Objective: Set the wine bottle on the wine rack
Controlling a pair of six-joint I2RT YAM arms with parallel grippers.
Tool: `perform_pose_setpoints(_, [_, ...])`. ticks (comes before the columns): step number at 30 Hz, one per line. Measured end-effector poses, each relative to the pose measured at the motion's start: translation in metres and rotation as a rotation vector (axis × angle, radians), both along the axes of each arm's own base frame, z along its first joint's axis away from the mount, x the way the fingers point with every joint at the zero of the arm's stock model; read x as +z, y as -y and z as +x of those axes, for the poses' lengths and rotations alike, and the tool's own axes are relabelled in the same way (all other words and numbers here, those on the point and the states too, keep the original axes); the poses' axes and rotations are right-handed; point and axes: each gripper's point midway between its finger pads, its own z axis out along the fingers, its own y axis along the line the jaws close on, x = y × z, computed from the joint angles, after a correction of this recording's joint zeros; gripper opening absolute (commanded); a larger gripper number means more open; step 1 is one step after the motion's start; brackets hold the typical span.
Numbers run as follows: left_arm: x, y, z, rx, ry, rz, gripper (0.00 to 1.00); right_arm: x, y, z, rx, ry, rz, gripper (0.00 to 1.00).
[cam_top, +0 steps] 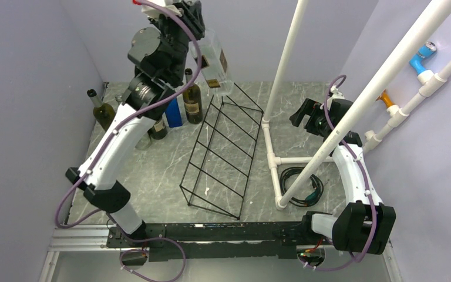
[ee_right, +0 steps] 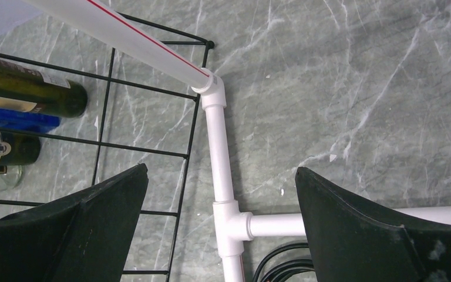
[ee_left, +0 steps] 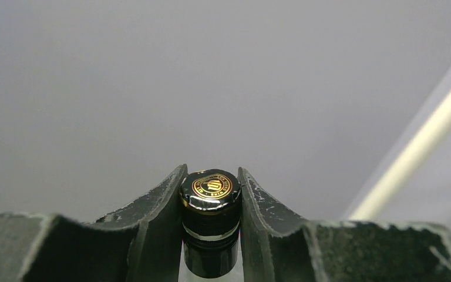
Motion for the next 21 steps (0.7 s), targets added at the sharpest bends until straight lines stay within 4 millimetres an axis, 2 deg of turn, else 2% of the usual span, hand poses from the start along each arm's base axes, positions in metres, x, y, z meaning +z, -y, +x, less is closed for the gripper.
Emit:
perform_pose_setpoints(3, [-0.009,0.002,-0.014,-0.082,-0.041,-0.027,0.00,-0.001,0.000,-0.001,0.000,-0.003,0.001,1.00])
perform_pose_setpoints(6, [-0.030,0.006,-0.028,-0.168,-0.099,-0.045,0.00,-0.002,0.000,-0.001,0.000,-0.005,0.001,1.00])
perform_pose_setpoints(16, [-0.147,0.023,-0.074,-0.402,-0.398,-0.099,0.00,-0.003,0.000,-0.001,0.000,-0.006,0.001,1.00])
perform_pose_setpoints(21, [-0.190,0.034,-0.105,-0.509,-0.497,-0.121,0.00,-0.004,0.000,-0.001,0.000,-0.007,0.002,1.00])
